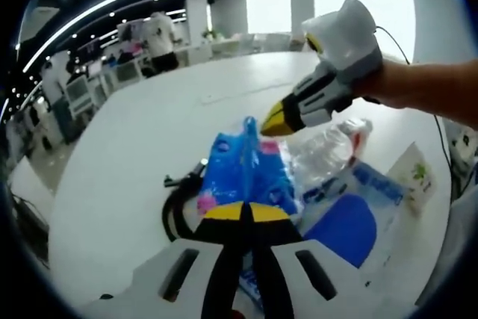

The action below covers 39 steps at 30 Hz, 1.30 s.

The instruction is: Arrange the tabletop items into an orderly group along one side of the table until the central work area is clear of visible clutter.

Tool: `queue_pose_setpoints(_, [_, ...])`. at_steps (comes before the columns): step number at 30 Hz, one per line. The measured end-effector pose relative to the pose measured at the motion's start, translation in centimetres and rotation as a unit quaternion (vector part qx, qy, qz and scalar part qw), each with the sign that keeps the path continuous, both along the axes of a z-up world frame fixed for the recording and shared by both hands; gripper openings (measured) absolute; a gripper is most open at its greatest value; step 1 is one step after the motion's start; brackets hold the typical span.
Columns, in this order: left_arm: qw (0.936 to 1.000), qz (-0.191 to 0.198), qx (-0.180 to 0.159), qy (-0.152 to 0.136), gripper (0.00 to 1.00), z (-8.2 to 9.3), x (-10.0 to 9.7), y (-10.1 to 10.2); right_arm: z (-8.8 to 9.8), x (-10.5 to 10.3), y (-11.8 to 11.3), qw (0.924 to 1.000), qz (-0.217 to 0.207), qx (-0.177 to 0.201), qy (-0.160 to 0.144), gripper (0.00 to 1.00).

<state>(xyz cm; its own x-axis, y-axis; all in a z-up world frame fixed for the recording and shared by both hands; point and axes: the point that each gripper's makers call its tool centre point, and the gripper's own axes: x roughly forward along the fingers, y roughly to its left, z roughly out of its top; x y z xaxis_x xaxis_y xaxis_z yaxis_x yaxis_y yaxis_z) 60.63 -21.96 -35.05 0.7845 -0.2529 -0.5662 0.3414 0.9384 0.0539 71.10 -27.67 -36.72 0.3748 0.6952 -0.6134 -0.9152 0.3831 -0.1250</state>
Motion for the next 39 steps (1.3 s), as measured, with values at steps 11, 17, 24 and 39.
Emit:
queue_pose_setpoints(11, [1.0, 0.002, 0.006, -0.006, 0.0, 0.9, 0.4, 0.6, 0.9, 0.1, -0.3, 1.0, -0.004, 0.008, -0.004, 0.01])
queue_pose_setpoints(17, [0.9999, 0.004, 0.008, -0.01, 0.0, 1.4, 0.7, 0.8, 1.6, 0.2, -0.6, 0.9999, -0.009, 0.013, -0.006, 0.01])
queue_pose_setpoints(24, [0.9997, -0.002, 0.014, -0.017, 0.0, 2.4, 1.0, 0.6, 2.6, 0.2, -1.3, 0.9996, -0.017, 0.019, -0.01, 0.01])
queue_pose_setpoints(39, [0.9978, -0.038, 0.04, -0.038, 0.0, 4.8, 2.4, -1.4, 5.1, 0.5, -4.3, 0.9981, -0.048, 0.027, -0.029, 0.01])
